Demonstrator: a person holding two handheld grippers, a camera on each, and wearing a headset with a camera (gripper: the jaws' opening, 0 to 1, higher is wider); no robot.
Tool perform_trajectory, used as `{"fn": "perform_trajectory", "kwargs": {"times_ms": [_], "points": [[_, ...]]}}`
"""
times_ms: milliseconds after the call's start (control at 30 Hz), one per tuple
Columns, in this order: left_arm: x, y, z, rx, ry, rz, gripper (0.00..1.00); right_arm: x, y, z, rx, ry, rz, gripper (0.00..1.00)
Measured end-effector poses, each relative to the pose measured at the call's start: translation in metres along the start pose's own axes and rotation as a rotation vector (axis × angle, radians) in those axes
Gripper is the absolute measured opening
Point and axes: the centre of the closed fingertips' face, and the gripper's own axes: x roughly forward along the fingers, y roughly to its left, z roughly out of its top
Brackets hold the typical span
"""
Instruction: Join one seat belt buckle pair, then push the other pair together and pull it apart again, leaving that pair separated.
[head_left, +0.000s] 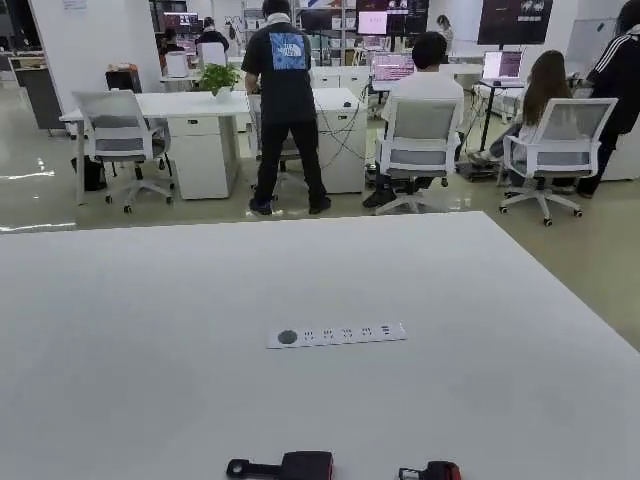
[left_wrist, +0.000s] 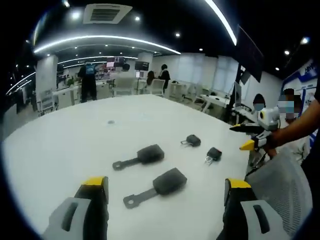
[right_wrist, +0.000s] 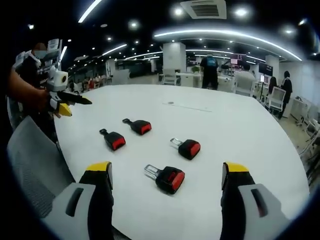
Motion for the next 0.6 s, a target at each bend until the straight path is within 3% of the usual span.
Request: {"fn": "perform_trajectory", "kwargs": {"times_ms": [600], "points": [[0.0, -0.0064, -0.0024, 0.01, 0.009, -0.007, 0.99, -0.0012, 0.0017, -0.001, -0.004, 0.004, 0.008, 0.89]]}}
